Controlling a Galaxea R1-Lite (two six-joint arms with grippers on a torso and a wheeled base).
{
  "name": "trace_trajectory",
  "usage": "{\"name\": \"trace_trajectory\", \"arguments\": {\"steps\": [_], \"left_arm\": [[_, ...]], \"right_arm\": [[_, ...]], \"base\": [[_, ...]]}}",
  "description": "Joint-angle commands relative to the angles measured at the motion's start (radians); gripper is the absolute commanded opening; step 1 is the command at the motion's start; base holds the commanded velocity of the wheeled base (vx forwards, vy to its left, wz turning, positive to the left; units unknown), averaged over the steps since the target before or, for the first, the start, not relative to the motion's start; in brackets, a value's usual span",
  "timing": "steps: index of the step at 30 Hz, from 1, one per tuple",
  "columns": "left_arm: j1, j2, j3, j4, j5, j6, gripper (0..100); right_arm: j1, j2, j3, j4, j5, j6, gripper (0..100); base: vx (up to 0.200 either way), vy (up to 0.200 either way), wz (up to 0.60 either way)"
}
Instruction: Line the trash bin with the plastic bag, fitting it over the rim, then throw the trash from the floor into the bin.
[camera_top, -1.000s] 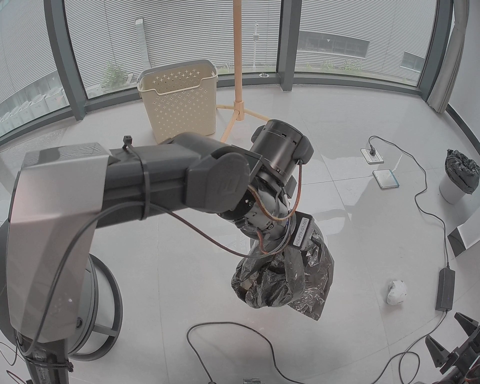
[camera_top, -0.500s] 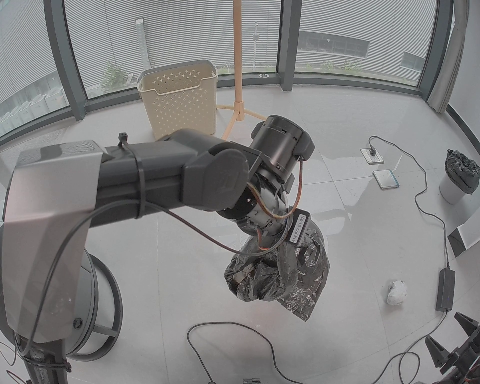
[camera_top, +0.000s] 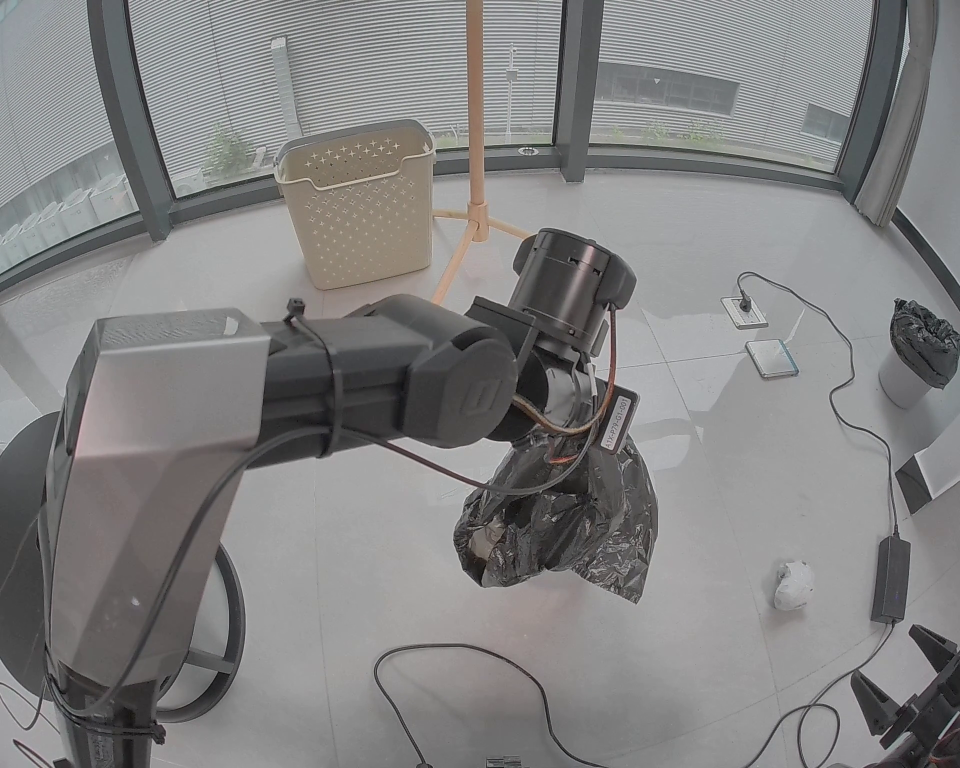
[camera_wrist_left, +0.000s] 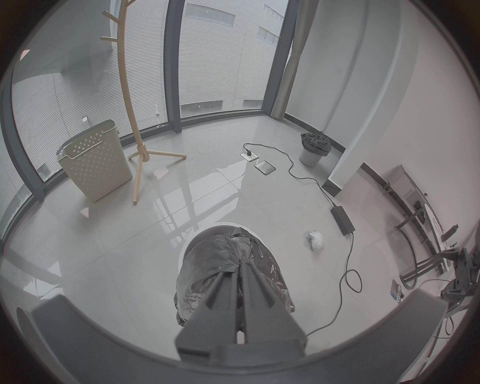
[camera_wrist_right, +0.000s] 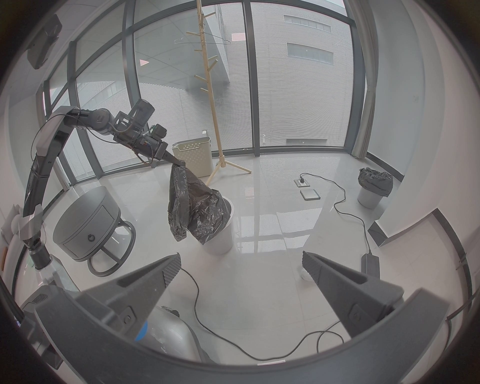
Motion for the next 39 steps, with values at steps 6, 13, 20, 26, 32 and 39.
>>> {"name": "trace_trajectory", "arguments": {"steps": [6,13,20,26,32,39], "left_arm": [[0.036,0.060,0.000,-0.059,0.029,0.035,0],[0.023,0.119,0.000,-0.134,0.031,0.086,0],[0.022,0.112,0.000,-0.137,0.032,0.086,0],[0.011,0.108,0.000,-0.110,0.029,0.089,0],[0.014,0.117,0.000,-0.056,0.031,0.088,0],[0.013,0.117,0.000,-0.053,0.031,0.086,0]], "right_arm": [[0.003,-0.004,0.018,0.000,0.000,0.000,100],[-0.040,-0.023,0.016,0.001,0.002,-0.006,100],[-0.091,-0.050,0.016,0.000,-0.001,-0.023,100],[-0.078,-0.014,0.018,0.000,0.003,-0.019,100],[-0.032,0.011,0.018,0.000,0.003,-0.009,100],[-0.032,0.106,-0.183,-0.049,0.008,-0.003,100]], "base": [[0.000,0.000,0.00],[0.000,0.000,0.00],[0.000,0.000,0.00],[0.000,0.000,0.00],[0.000,0.000,0.00],[0.000,0.000,0.00]]}}
